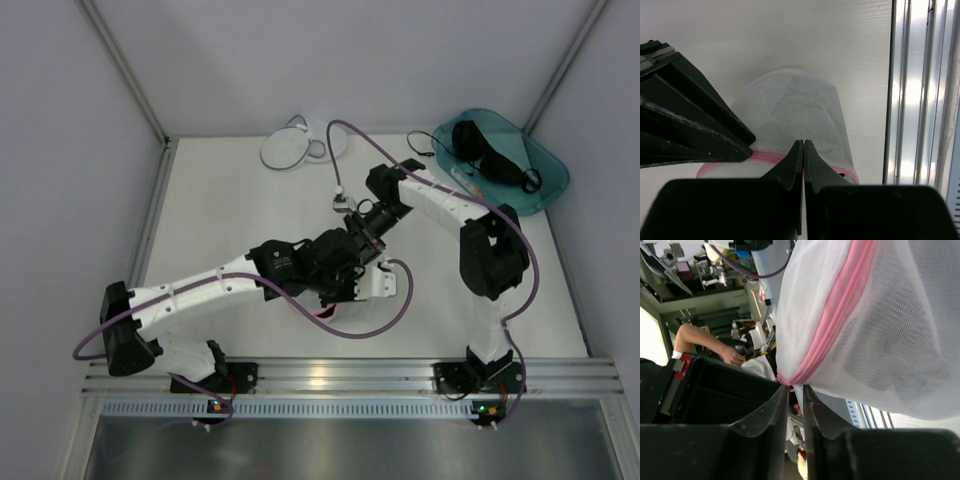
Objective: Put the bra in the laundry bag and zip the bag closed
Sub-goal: Zip the laundry bag at the center of the board.
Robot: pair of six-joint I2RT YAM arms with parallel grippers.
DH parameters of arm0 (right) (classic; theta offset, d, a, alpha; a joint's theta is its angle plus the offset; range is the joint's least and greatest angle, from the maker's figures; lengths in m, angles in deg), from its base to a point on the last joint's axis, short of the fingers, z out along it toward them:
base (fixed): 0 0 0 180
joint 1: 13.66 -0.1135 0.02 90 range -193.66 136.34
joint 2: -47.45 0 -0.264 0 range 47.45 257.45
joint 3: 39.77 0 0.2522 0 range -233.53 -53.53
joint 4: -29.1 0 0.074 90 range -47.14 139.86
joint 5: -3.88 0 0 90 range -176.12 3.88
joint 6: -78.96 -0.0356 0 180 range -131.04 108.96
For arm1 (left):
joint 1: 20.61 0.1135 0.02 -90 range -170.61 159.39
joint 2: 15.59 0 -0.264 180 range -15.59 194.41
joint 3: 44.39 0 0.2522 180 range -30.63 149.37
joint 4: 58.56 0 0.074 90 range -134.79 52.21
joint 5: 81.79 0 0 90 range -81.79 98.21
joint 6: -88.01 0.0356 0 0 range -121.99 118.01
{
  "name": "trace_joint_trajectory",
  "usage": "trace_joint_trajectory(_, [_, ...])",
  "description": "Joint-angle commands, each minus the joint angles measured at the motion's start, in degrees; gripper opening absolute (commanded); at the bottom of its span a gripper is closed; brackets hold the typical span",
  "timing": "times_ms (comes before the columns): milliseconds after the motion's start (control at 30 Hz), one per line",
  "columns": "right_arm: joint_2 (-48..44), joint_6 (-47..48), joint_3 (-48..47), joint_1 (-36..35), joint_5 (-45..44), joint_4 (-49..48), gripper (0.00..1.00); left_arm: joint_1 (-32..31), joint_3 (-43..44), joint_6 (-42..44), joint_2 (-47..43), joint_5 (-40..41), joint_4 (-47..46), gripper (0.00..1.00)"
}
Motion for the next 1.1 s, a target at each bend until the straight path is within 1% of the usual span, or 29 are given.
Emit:
trace_joint_trajectory(0, [1.8, 2.1, -4.4, -0.4, 1.8, 1.0, 0.17, 0.3, 0.9, 1.5, -0.8, -2.0, -2.4, 0.0])
trace_joint_trajectory(33, [2.9, 2.2, -5.2, -0.1, 1.5, 1.3, 0.13, 0.2, 0.1, 1.9, -1.8, -2.5, -2.4, 0.0])
trace_joint_trajectory(67, [3.5, 2.8, -7.0, 0.1, 1.3, 1.5, 0.03, 0.1, -0.5, 2.0, -2.3, -3.4, -2.3, 0.0])
trace_joint_trajectory(100, [4.2, 2.8, -8.0, 0.4, 1.1, 1.7, 0.0, -0.1, -1.9, 2.0, -2.7, -3.7, -2.3, 0.0])
trace_joint_trajectory(300, [9.5, 1.9, -15.6, 3.6, 0.8, 0.4, 0.0, -1.6, -5.7, 2.1, -6.4, -5.9, -0.3, 0.0])
trace_joint_trajectory(467, [10.9, 0.1, -19.2, 3.8, 0.4, -0.9, 0.0, -2.6, -6.1, 0.8, -6.8, -4.4, -0.2, 0.0])
trace_joint_trajectory(500, [10.6, 0.0, -19.0, 3.8, 0.3, -0.6, 0.05, -2.6, -5.9, 0.8, -6.6, -4.1, -0.3, 0.0])
trace_joint_trajectory(533, [10.0, 0.1, -18.8, 3.8, 0.1, -0.3, 0.17, -2.6, -5.8, 0.4, -6.4, -3.0, -0.4, 0.0])
trace_joint_trajectory(567, [9.4, 0.7, -17.5, 3.7, -0.1, 0.1, 0.46, -2.6, -5.6, 0.0, -6.1, -2.5, -0.4, 0.0])
trace_joint_trajectory(667, [5.6, 1.0, -12.8, 3.8, -1.3, 0.8, 0.72, -2.6, -4.9, -0.4, -5.1, -0.7, -0.8, 0.0])
trace_joint_trajectory(700, [3.9, 1.3, -11.9, 3.7, -1.5, 1.7, 0.75, -2.5, -4.3, -0.5, -4.9, -0.4, -1.1, 0.0])
trace_joint_trajectory(800, [1.7, 3.6, -9.2, 3.8, -2.9, 4.3, 0.79, -2.5, -2.6, -0.8, -3.2, 0.0, -1.2, 0.0])
trace_joint_trajectory(900, [0.7, 4.8, -6.7, 3.5, -2.9, 5.0, 0.79, -2.5, -1.8, -0.6, -2.0, 0.4, -1.6, 0.0])
trace_joint_trajectory(1067, [2.0, 7.3, -5.8, 0.3, -1.7, 7.6, 0.77, -2.4, -0.7, -0.2, -0.1, 2.6, -3.2, 0.0])
